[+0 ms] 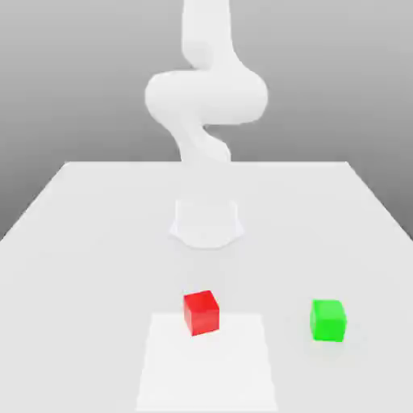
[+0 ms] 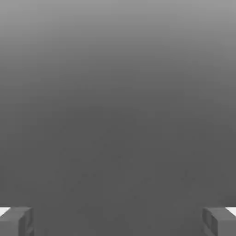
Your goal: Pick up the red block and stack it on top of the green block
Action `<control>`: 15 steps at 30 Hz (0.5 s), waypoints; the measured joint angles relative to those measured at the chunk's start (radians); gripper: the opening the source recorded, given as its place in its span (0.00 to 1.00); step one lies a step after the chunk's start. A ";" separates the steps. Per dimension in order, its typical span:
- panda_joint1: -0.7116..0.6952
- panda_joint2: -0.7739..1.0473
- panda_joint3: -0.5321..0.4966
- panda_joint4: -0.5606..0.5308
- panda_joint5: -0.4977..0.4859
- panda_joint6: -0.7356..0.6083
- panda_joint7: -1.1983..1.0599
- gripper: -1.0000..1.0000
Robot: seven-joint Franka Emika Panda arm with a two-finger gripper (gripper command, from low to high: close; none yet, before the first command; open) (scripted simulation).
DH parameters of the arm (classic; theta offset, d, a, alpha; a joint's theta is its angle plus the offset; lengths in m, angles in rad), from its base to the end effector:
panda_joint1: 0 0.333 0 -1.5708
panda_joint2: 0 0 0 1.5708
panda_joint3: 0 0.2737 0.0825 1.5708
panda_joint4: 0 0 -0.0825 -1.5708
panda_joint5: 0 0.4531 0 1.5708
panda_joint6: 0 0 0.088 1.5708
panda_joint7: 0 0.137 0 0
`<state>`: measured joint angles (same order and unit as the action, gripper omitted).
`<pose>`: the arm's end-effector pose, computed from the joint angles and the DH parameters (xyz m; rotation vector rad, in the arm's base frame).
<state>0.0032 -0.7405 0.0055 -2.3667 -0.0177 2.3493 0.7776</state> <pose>0.4898 0.0039 0.6035 -2.5285 1.0118 -0.9626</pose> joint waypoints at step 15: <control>0.037 0.459 -0.076 -0.496 -0.049 0.369 -0.235 0.50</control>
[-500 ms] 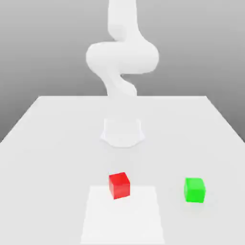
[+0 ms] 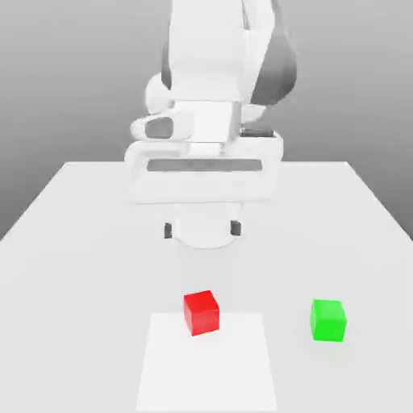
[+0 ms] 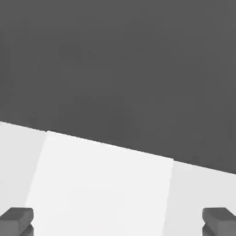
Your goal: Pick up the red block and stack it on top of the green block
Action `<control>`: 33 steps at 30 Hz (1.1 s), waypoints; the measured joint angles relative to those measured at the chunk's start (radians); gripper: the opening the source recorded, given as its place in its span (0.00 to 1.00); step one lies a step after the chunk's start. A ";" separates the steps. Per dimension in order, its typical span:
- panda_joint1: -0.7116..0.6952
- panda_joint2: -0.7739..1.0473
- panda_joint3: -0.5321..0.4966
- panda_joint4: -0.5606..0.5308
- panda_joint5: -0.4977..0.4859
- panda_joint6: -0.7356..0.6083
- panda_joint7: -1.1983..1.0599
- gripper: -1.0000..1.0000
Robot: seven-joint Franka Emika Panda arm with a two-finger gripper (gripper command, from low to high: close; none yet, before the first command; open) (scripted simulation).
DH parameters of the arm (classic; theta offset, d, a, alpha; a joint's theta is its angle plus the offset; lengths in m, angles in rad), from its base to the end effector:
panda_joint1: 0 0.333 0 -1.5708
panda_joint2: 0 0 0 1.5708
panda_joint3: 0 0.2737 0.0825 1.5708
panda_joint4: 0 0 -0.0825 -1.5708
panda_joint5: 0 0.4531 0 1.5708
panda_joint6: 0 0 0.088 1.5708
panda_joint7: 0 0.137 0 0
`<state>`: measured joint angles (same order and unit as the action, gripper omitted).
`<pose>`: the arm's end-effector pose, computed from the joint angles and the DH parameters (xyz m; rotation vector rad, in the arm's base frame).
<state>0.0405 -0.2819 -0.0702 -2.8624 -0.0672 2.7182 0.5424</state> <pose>0.4199 -0.0062 0.1553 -3.0101 0.7868 -0.2121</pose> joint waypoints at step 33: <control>0.256 0.189 0.293 0.091 0.110 -0.037 -0.149 0.00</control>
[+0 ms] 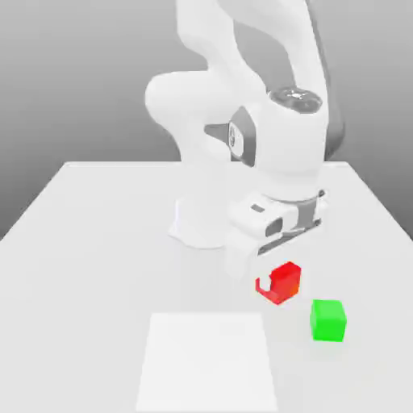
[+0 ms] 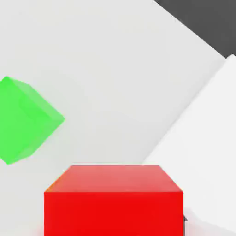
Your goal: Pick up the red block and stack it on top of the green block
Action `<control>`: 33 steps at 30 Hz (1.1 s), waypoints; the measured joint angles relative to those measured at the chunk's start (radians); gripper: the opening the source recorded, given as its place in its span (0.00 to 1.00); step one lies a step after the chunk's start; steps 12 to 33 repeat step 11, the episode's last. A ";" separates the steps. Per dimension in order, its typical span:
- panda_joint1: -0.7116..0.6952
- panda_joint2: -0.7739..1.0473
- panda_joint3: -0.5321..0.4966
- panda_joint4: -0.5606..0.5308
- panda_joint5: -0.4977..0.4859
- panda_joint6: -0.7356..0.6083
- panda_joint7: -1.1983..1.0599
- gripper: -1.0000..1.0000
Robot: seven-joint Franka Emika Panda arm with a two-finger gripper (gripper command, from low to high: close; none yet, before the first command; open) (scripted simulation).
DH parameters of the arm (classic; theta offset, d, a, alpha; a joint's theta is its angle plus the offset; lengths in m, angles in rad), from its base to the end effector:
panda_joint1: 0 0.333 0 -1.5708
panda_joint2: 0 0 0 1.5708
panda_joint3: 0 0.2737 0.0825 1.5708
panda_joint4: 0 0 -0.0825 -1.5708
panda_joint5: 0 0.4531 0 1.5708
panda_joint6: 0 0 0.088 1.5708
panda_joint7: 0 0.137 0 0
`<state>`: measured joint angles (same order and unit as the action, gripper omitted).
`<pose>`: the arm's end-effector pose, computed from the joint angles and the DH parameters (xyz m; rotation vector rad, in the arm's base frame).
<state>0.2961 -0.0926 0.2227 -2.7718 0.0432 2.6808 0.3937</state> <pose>0.3680 0.2035 0.1067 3.1375 0.1342 0.0004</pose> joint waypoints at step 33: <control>0.037 0.209 -0.006 0.032 -0.139 0.172 0.098 1.00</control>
